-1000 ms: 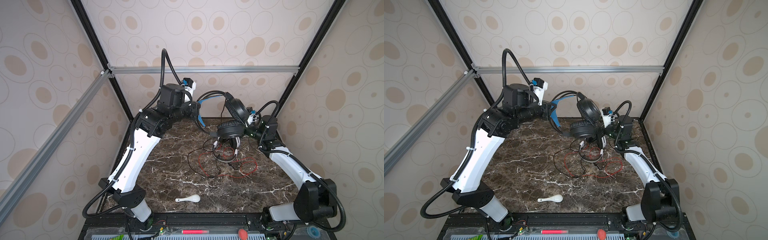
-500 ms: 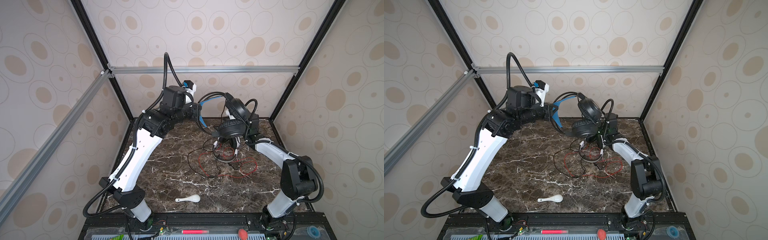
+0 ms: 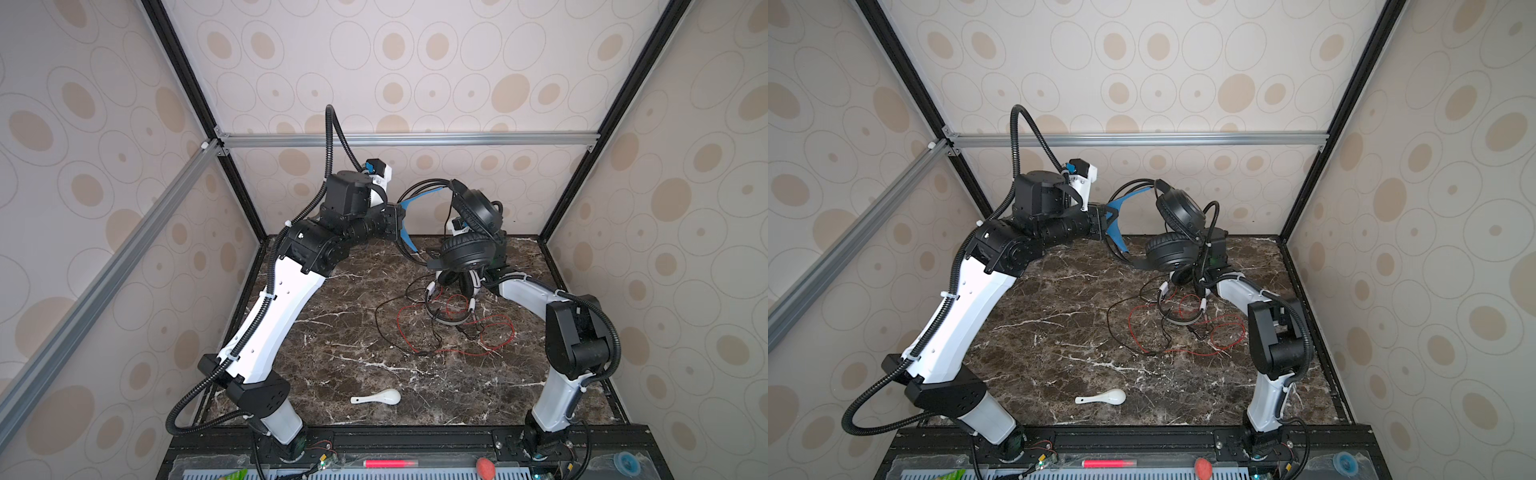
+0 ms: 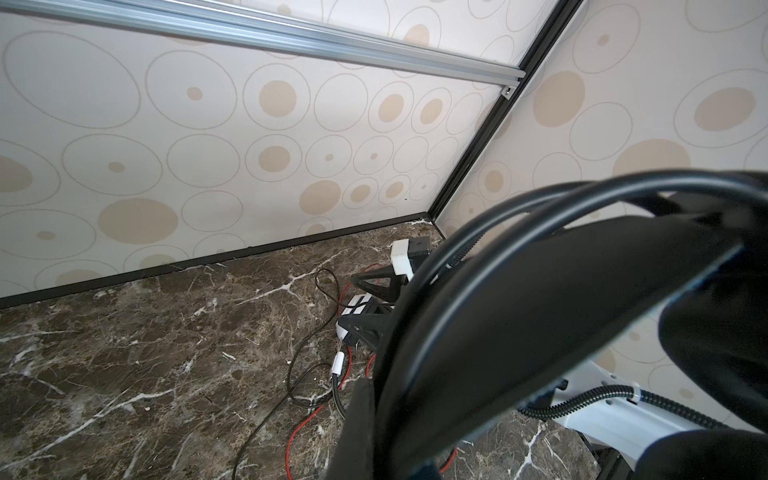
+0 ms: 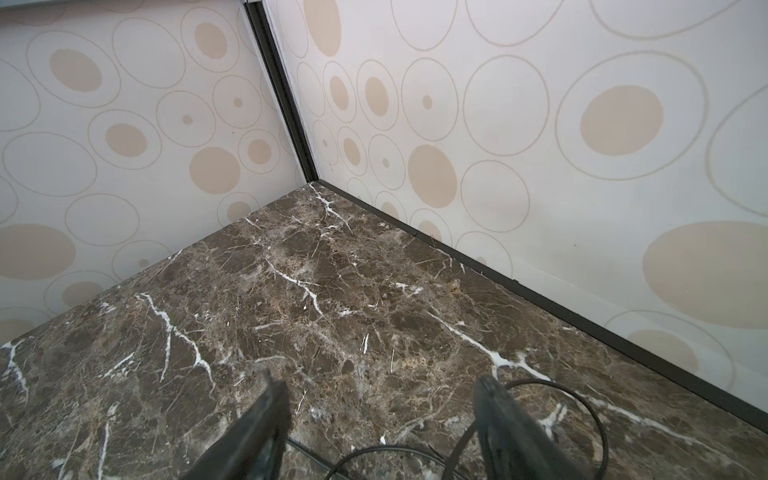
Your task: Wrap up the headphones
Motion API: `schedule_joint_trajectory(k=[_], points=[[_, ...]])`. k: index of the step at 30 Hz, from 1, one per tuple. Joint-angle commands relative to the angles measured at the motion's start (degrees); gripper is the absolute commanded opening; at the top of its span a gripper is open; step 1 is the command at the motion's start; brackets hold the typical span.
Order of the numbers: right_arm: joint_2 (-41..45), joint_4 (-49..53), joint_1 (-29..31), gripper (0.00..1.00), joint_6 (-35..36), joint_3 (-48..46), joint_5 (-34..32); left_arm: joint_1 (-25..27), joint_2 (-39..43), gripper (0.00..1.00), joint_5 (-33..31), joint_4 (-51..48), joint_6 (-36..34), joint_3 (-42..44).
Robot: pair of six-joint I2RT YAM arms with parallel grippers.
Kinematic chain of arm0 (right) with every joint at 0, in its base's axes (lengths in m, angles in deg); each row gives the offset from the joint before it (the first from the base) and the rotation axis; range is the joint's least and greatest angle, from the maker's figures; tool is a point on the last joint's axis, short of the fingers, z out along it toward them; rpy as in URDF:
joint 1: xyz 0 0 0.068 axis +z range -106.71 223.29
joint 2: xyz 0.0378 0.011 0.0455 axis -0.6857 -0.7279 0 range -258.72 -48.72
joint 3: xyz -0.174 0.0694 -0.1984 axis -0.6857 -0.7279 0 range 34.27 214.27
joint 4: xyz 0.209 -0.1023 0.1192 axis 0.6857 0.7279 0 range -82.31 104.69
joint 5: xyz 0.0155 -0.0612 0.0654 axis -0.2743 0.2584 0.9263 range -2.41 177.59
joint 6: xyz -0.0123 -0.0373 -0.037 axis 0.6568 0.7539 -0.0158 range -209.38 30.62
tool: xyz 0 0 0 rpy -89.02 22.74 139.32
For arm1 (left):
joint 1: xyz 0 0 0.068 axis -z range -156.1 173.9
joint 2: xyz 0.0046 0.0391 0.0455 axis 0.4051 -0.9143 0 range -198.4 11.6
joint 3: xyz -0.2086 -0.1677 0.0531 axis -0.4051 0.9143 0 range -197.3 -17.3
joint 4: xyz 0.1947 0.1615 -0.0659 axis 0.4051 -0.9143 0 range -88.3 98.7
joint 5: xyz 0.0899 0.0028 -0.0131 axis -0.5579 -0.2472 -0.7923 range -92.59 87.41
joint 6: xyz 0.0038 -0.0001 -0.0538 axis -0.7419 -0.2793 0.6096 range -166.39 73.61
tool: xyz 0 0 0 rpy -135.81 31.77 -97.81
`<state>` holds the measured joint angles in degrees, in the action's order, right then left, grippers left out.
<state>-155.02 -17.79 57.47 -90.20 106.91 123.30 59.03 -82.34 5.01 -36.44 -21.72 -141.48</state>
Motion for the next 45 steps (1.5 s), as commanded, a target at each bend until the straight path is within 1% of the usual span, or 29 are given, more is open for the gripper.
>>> schedule_joint_trajectory(k=[1,6,10,12,14,16,20,23,25,28,30,34,37,41,45], points=[[-1.7,-5.4,0.1,0.70,-4.6,1.9,0.5,-0.1,2.9,0.00,0.8,5.4,3.4,-1.6],[-3.9,-9.4,0.2,0.67,-9.2,2.7,0.6,-0.3,3.2,0.00,0.7,6.2,4.1,-1.4],[-4.9,-9.3,0.2,0.65,-9.4,3.6,1.2,-0.4,4.4,0.00,1.1,7.3,4.8,0.4],[-5.4,-9.0,0.3,0.63,-9.1,4.0,1.2,-0.5,4.7,0.00,1.3,7.7,5.2,1.1],[-5.9,-8.9,0.4,0.55,-9.0,4.5,1.5,-0.6,4.8,0.00,1.5,7.7,5.4,1.4],[-6.2,-8.2,0.5,0.42,-8.7,4.9,2.0,-0.8,4.9,0.00,1.3,8.2,5.8,1.5],[-4.9,-7.3,0.8,0.23,-7.9,3.2,1.4,-1.9,5.1,0.00,1.3,9.9,8.0,2.1],[-2.9,-6.6,1.2,0.14,-8.0,0.9,0.6,-4.5,6.0,0.00,1.8,12.5,12.0,4.3],[-0.8,-3.7,1.6,0.08,-6.4,-0.1,-0.6,-6.4,7.0,0.00,1.5,13.9,14.0,5.9],[2.6,0.3,4.2,0.03,-4.0,-1.7,-2.5,-8.3,8.2,0.00,0.3,15.6,15.4,8.2],[4.9,2.7,5.3,0.00,-2.9,-2.8,-3.8,-9.2,9.2,0.00,-1.1,17.6,16.4,10.5],[10.8,8.0,8.4,0.00,-0.5,-5.7,-7.6,-10.4,10.7,0.00,-5.5,22.4,18.8,14.9],[15.1,11.7,10.9,0.00,1.2,-7.3,-10.5,-10.9,10.2,0.00,-8.8,24.5,19.5,16.0],[19.3,18.5,15.0,0.00,4.8,-7.4,-15.8,-11.3,8.4,0.00,-13.9,24.8,20.2,16.3],[22.1,24.6,18.0,0.00,7.5,-6.9,-19.2,-12.4,7.8,0.00,-15.5,27.6,21.5,18.5]])
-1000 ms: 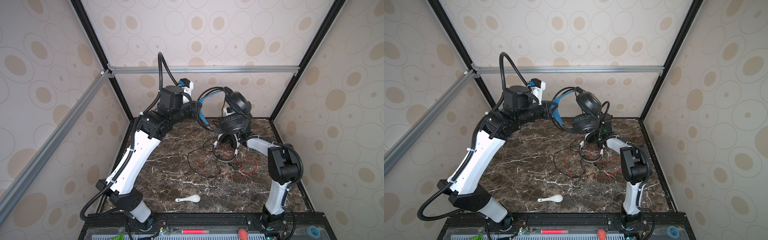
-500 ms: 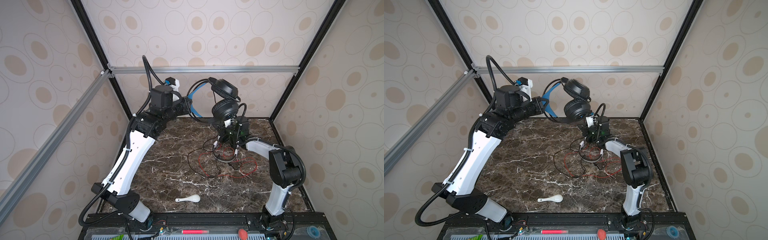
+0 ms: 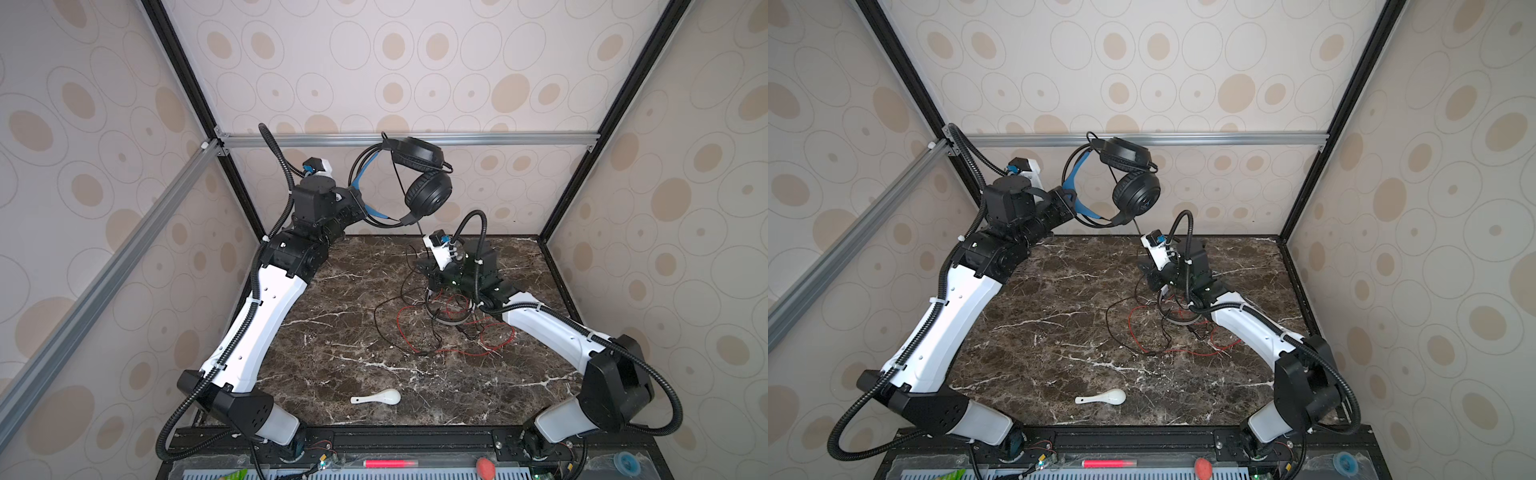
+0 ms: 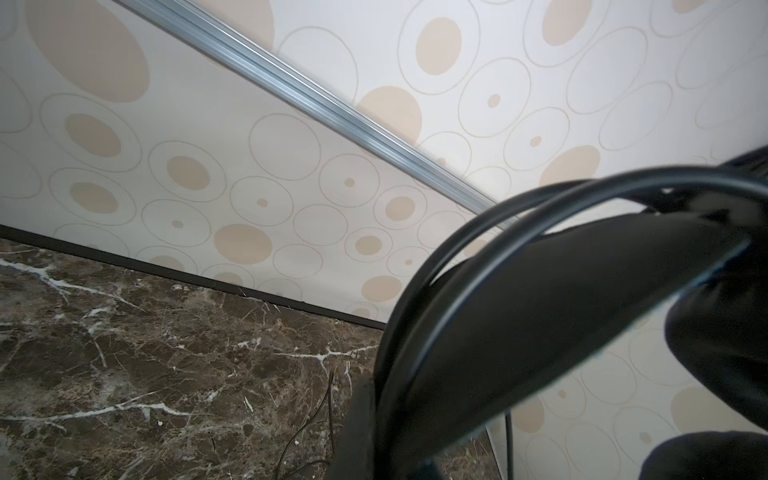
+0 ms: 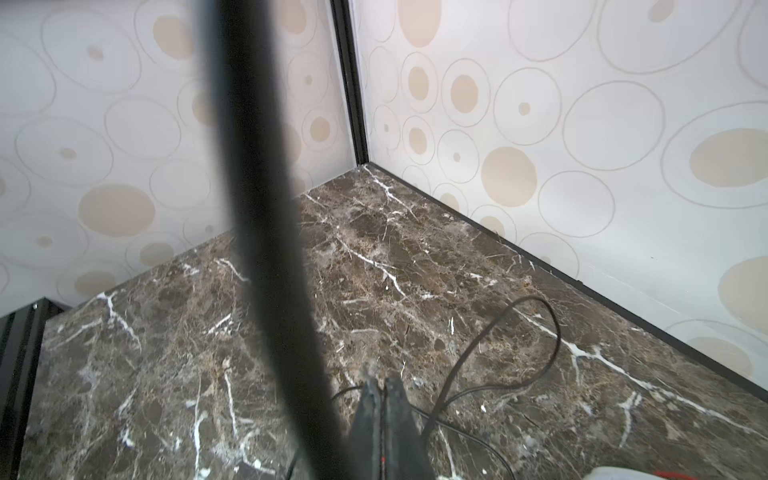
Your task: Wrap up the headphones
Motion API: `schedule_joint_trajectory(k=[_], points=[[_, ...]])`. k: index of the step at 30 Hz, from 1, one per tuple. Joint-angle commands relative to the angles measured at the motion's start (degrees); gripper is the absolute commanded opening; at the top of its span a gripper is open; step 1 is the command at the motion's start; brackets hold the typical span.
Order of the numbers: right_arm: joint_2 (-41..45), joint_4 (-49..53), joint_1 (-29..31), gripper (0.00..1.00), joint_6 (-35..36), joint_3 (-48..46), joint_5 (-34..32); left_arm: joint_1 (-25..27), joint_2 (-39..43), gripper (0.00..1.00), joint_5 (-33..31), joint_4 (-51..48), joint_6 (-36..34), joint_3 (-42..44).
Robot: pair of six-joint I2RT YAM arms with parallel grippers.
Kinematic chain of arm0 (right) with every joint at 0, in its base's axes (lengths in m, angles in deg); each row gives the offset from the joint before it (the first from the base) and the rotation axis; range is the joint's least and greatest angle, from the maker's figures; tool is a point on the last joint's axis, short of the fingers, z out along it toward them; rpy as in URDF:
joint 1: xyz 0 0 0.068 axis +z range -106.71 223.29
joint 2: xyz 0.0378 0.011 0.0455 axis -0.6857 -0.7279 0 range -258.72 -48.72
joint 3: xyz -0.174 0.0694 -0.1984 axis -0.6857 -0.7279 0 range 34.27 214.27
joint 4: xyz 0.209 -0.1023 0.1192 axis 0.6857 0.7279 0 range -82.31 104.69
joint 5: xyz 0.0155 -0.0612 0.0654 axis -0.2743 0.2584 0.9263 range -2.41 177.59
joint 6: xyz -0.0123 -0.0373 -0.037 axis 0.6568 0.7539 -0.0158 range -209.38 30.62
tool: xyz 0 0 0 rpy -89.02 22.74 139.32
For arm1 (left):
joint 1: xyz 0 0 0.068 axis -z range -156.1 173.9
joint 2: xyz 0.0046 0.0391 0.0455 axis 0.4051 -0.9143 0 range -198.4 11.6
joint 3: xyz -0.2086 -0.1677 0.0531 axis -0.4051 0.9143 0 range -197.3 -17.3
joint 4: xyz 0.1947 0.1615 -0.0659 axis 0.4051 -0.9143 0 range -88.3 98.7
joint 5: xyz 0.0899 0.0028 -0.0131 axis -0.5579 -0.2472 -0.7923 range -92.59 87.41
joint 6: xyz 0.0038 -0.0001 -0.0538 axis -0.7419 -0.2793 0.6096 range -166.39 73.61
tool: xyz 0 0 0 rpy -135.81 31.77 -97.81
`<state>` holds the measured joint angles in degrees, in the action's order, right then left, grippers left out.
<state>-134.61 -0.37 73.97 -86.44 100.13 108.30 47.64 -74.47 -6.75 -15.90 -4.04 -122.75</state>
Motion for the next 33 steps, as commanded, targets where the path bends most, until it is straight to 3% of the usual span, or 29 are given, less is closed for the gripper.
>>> schedule_joint_trajectory(k=[1,19,26,33], points=[[2.3,8.1,2.0,0.00,4.4,-0.2,-4.8,-1.2,-0.4,0.00,-4.3,7.0,4.1,-0.2],[11.8,27.2,11.3,0.00,18.1,0.0,-19.4,-2.7,-2.2,0.00,-11.3,10.9,0.8,5.3],[11.8,33.8,14.6,0.00,21.3,6.5,-21.2,-2.2,-2.9,0.00,-15.9,5.9,-0.8,7.0],[6.8,40.7,14.8,0.00,25.3,18.4,-21.8,2.7,-4.6,0.00,-25.5,-0.3,-10.7,5.3]])
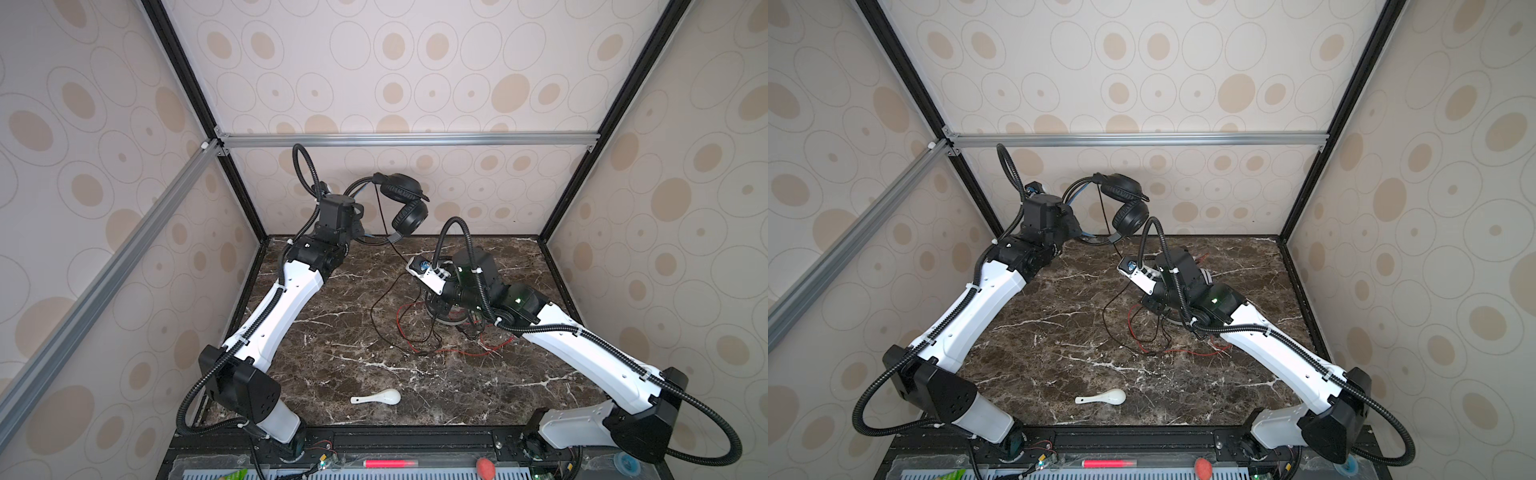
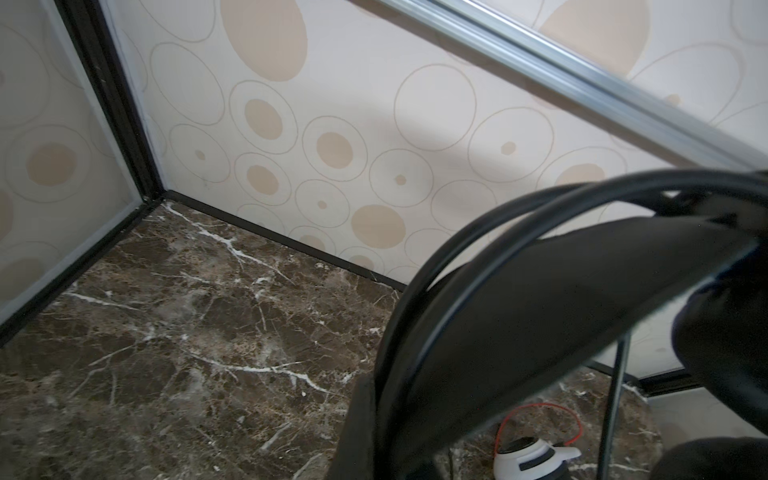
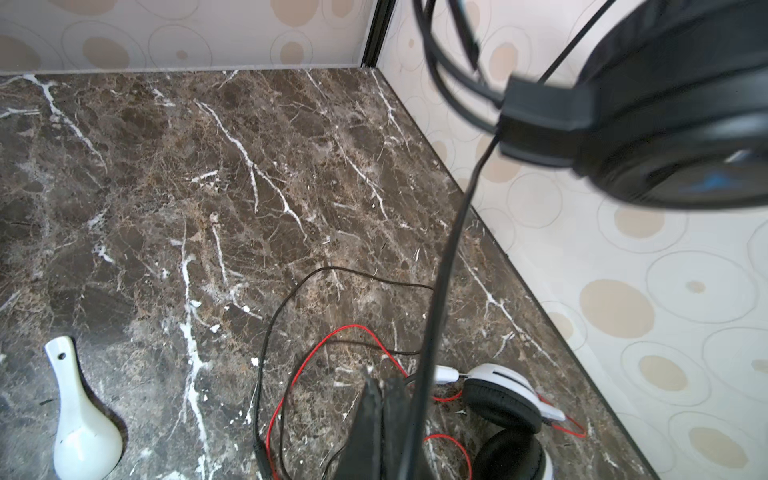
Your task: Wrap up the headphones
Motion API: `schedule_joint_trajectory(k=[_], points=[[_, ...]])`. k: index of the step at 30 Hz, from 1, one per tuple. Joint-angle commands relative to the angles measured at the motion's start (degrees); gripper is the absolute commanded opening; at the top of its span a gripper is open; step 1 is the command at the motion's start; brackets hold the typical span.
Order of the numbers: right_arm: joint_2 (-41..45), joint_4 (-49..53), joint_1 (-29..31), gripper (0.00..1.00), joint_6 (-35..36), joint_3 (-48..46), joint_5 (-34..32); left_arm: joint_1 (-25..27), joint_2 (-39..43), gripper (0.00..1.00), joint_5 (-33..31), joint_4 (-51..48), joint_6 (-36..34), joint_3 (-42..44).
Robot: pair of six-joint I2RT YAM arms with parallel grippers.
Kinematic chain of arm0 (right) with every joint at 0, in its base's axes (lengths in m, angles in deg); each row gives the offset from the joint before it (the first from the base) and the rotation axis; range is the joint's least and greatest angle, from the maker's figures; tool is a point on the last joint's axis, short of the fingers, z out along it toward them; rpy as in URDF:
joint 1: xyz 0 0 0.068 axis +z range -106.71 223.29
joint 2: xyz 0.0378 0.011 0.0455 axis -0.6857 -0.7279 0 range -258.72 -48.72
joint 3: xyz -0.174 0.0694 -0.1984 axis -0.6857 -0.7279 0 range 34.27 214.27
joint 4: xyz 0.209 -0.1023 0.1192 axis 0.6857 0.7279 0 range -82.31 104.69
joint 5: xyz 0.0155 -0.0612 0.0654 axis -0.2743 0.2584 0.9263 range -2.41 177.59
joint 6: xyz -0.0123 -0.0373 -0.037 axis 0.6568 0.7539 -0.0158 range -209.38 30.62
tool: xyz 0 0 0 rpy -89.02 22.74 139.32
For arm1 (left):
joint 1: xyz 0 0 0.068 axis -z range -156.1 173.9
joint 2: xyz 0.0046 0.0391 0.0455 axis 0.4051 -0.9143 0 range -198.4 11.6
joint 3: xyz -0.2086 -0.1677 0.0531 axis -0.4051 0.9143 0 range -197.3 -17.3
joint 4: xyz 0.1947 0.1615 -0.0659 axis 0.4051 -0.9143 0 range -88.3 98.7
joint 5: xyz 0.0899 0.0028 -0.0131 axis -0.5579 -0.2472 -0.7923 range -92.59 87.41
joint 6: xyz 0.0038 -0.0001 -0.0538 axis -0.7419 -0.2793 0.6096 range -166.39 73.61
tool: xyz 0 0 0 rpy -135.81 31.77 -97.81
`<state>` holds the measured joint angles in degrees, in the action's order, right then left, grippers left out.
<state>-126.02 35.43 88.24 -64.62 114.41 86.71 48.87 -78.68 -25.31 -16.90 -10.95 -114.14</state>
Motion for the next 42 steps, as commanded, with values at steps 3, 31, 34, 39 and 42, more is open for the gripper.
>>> schedule_joint_trajectory(k=[3,31,34,39,42], points=[[-4.3,7.0,0.5,0.00,4.7,8.6,-1.1,3.6,-1.0,0.00,-10.8,-1.4,-8.4,-4.1],[-16.1,0.1,0.6,0.08,12.9,27.3,-26.8,9.6,1.1,0.00,-4.4,-11.2,-36.4,-6.9],[-16.1,-1.4,0.6,0.09,12.6,27.5,-29.5,9.7,0.5,0.00,-5.5,-12.1,-36.9,-7.7],[-15.4,-3.4,0.6,0.12,13.3,26.7,-31.5,10.4,-1.1,0.00,-10.5,-13.7,-38.0,-11.0],[-15.3,-2.8,0.7,0.12,13.5,26.8,-30.9,10.7,-1.3,0.00,-13.0,-13.4,-38.3,-11.3]])
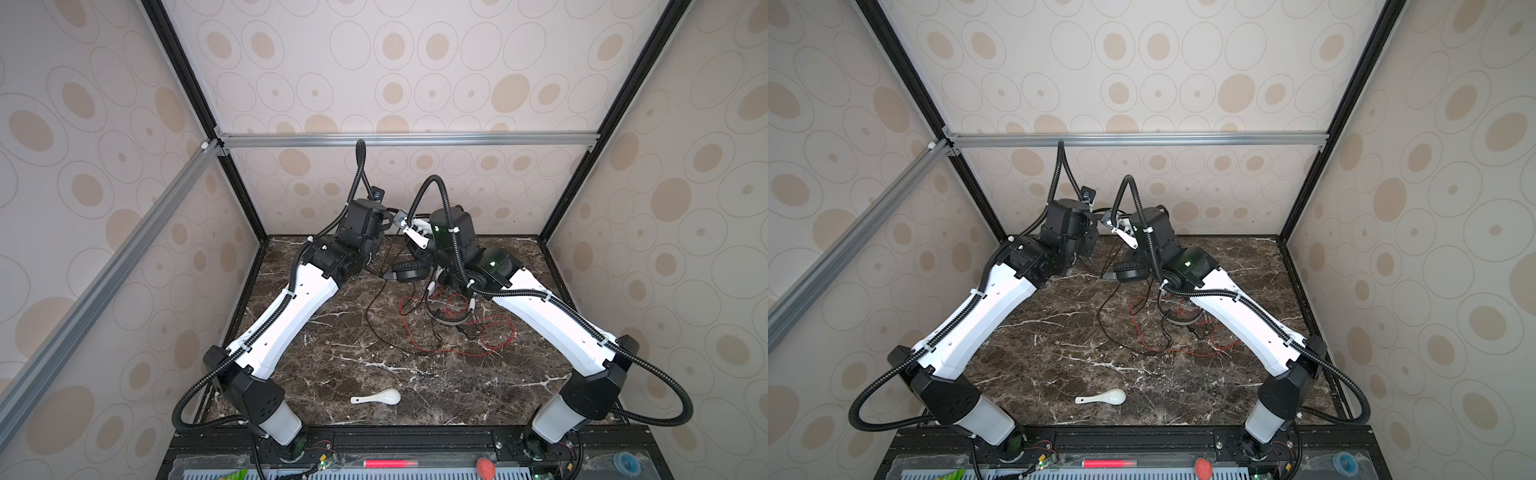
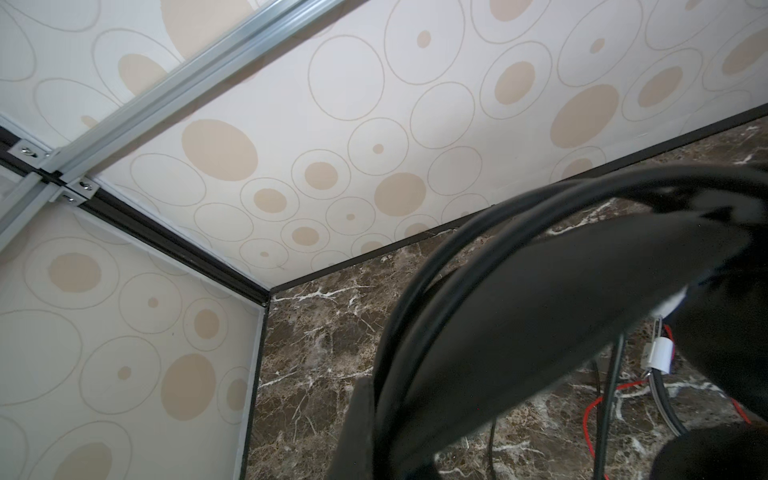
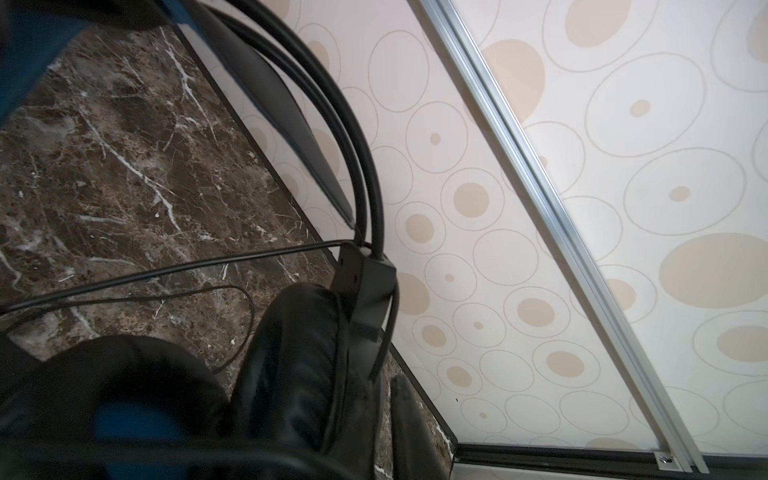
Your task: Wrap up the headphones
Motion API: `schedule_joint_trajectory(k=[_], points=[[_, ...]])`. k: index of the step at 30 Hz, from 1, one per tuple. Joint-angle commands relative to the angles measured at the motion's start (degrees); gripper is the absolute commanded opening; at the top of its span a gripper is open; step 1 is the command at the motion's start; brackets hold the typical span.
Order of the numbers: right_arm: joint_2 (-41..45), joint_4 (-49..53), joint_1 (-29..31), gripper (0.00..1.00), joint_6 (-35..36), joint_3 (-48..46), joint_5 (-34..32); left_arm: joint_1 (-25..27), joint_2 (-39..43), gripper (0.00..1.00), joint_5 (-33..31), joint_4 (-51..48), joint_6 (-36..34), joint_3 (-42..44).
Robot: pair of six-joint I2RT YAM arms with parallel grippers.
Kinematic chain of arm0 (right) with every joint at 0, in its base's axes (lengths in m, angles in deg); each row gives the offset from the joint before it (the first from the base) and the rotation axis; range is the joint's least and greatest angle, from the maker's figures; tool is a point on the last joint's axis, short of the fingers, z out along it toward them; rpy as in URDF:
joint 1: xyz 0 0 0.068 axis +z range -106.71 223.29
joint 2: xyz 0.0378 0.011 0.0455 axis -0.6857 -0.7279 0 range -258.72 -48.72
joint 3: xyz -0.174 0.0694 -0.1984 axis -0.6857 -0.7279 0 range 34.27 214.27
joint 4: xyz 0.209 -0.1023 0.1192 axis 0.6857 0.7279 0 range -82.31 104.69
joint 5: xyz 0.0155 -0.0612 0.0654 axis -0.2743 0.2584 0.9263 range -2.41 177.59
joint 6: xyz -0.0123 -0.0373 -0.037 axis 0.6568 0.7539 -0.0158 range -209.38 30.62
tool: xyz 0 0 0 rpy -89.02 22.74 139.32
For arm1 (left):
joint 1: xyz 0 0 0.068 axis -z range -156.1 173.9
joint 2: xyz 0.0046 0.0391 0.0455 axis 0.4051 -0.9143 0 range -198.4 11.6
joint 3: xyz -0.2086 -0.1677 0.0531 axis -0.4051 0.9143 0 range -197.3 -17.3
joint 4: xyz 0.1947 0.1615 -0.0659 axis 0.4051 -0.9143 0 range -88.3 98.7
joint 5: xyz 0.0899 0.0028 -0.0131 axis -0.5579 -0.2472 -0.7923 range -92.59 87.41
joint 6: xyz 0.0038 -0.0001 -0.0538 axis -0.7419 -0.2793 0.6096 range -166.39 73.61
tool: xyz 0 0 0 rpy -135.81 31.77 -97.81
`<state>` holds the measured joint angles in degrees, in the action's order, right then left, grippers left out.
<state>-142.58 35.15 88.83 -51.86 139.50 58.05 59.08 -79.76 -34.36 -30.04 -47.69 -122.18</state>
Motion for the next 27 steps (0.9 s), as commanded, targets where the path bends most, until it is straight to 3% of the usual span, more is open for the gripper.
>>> schedule_joint_trajectory(k=[1,9,14,17,27], points=[[1.5,-2.2,0.0,0.12,0.6,1.8,-1.5,0.5,-0.2,0.00,-4.8,-0.2,-1.6,-3.2],[1.7,-1.4,0.4,0.12,2.1,1.5,-4.4,0.8,-0.3,0.00,-3.9,-0.4,-2.0,-3.7],[1.5,-4.7,-0.2,0.16,6.7,1.0,-5.8,0.9,2.0,0.00,10.6,0.5,-4.0,-1.2],[0.6,-4.3,-0.8,0.19,7.0,2.6,-5.1,0.9,2.5,0.00,15.0,-0.3,-2.8,-0.1],[0.0,-2.2,-3.4,0.21,5.3,3.8,-5.0,1.7,6.2,0.00,17.0,-0.5,-4.0,4.1]])
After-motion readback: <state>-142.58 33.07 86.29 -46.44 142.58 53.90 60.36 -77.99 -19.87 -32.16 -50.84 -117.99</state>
